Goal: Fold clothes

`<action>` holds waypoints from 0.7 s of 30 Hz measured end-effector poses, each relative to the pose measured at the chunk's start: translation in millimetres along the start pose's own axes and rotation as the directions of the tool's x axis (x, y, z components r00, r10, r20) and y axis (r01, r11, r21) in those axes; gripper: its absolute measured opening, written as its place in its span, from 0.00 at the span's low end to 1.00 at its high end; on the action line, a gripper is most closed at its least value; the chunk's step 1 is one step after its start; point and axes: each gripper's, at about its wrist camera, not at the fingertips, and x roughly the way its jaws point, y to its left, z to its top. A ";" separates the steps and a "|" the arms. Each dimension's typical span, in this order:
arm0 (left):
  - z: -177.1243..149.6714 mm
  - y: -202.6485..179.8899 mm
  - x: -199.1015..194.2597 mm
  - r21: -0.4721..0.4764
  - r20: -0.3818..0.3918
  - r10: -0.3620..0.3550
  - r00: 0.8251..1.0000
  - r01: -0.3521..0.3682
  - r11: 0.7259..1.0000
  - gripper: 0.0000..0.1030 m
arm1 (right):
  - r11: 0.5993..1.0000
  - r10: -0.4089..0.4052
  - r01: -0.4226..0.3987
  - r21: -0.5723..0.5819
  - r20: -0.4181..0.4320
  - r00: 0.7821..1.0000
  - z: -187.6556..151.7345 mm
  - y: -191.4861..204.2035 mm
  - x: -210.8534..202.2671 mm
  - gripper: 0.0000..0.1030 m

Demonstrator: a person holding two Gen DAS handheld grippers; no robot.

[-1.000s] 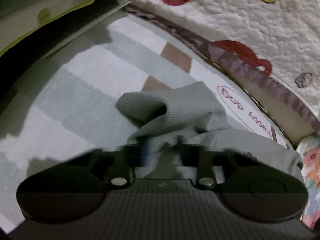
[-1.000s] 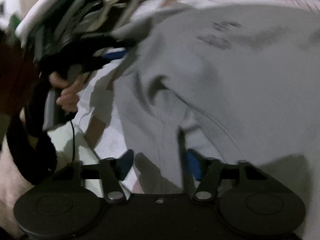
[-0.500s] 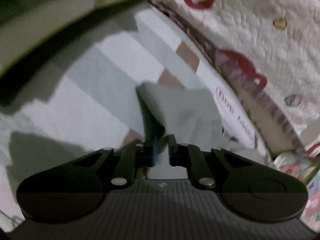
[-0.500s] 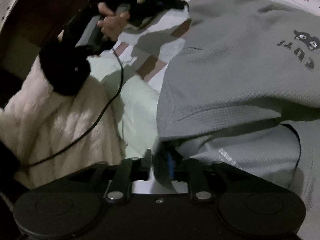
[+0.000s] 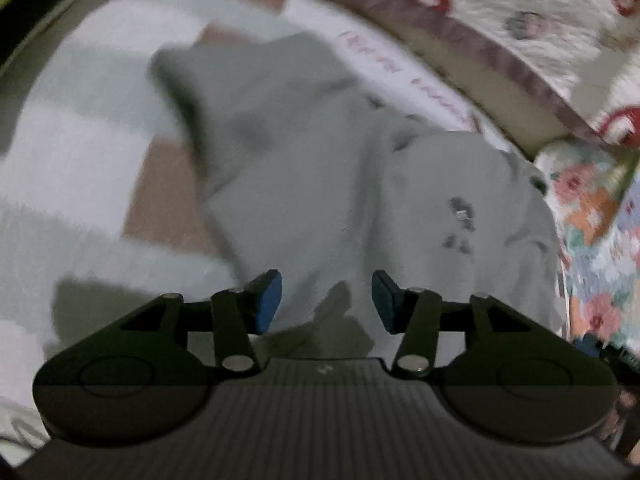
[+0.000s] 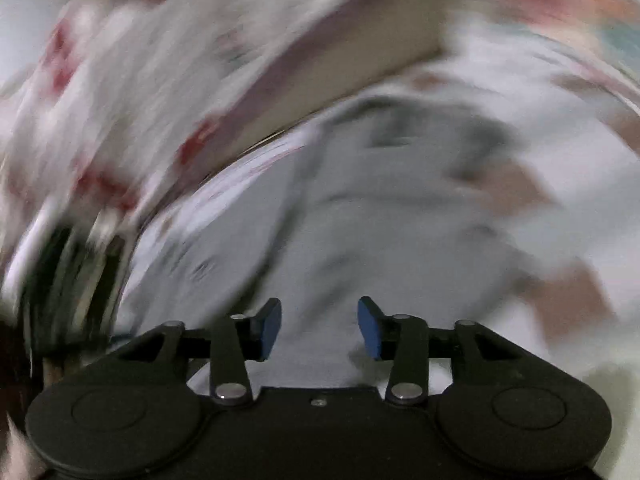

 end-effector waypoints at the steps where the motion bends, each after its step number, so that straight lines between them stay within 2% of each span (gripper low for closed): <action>1: -1.0 3.5 -0.5 -0.018 0.001 0.005 1.000 -0.005 1.000 0.47 | 0.998 -0.033 0.032 0.052 0.015 0.999 -4.1 -14.4 -4.4 0.50; 3: -2.9 10.5 -1.6 -0.055 0.002 0.015 1.000 -0.015 0.998 0.48 | 0.987 -0.084 0.080 0.136 0.030 0.996 -10.8 -35.2 -7.7 0.52; 6: -5.9 21.1 -3.1 -0.110 0.004 0.030 1.000 -0.030 0.994 0.52 | 0.969 -0.112 0.103 0.225 0.024 0.993 -16.2 -49.0 1.3 0.54; 11: -10.3 37.8 -5.2 -0.186 0.000 0.052 0.999 -0.051 0.981 0.53 | 0.936 -0.005 0.008 0.353 -0.009 1.000 -22.7 -57.6 31.2 0.54; 13: -10.1 37.9 -3.2 -0.181 0.001 0.083 0.997 -0.081 0.980 0.53 | 0.952 -0.047 0.053 0.300 -0.028 0.998 -23.3 -50.7 45.6 0.55; 16: -9.7 38.2 -2.0 -0.177 0.013 0.133 0.991 -0.129 0.976 0.53 | 0.975 -0.122 0.115 0.188 0.023 0.992 -16.5 -36.9 64.2 0.61; 17: -9.8 39.0 -1.7 -0.181 0.018 0.141 0.990 -0.135 0.974 0.53 | 0.979 -0.145 0.137 0.150 0.044 0.988 -14.0 -32.3 70.3 0.58; 18: -9.8 39.6 -1.4 -0.185 0.024 0.149 0.989 -0.142 0.972 0.53 | 0.986 -0.138 0.130 0.102 0.070 0.988 -8.3 -23.2 71.8 0.18; 19: -9.3 38.4 -1.5 -0.179 0.034 0.158 0.987 -0.149 0.973 0.53 | 0.992 -0.120 0.116 0.049 0.097 0.988 -1.7 -12.8 72.0 0.07; 21: -7.5 37.8 -1.4 -0.179 0.061 0.171 0.983 -0.157 0.971 0.53 | 0.999 -0.041 0.048 -0.022 0.246 0.968 1.8 8.4 43.0 0.07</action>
